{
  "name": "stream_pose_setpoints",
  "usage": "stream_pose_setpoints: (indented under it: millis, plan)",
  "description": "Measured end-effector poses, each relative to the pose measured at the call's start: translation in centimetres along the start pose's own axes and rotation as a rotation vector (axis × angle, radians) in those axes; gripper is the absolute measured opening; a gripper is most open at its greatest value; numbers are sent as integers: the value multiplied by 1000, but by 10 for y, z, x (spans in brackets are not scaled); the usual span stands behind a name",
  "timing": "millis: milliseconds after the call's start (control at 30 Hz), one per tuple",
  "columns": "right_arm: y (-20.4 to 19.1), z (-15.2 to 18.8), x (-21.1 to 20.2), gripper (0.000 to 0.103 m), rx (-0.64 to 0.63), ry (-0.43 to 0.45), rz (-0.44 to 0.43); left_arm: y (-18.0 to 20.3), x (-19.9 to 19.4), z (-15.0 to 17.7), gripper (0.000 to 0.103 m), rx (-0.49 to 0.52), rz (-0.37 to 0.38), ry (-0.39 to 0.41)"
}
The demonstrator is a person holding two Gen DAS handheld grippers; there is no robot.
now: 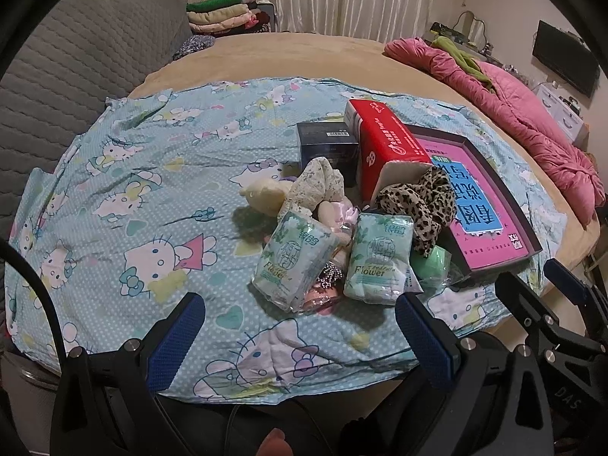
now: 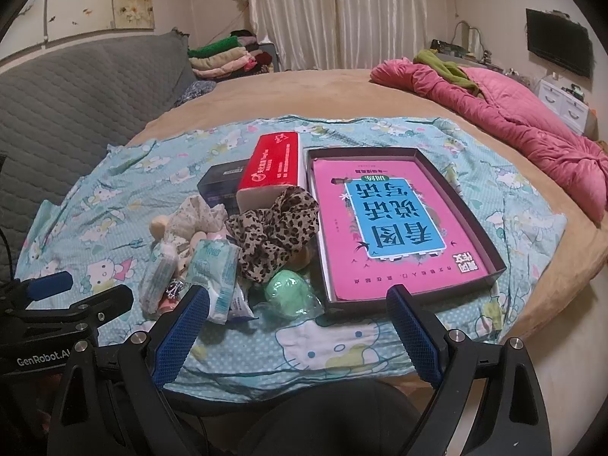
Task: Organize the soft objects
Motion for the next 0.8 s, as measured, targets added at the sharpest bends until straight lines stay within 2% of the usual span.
stream_pose_setpoints:
  millis: [300, 800]
  plan:
    - [-2, 2, 3, 94, -6, -8, 1, -5, 5, 1, 101, -15, 15, -11]
    - [-19, 0, 21, 94, -35, -36, -27, -38, 31, 1, 101, -73, 45, -38]
Point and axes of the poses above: each gripper's, at about its wrist camera, not at the fingertips, and x roughly the way its jaws point, y to its right, z to its underside, the point moved 5 cm from there along x, roughly the way its jaws point, and after that the axes turned 3 degrees about -z, right-handed, at the moved point
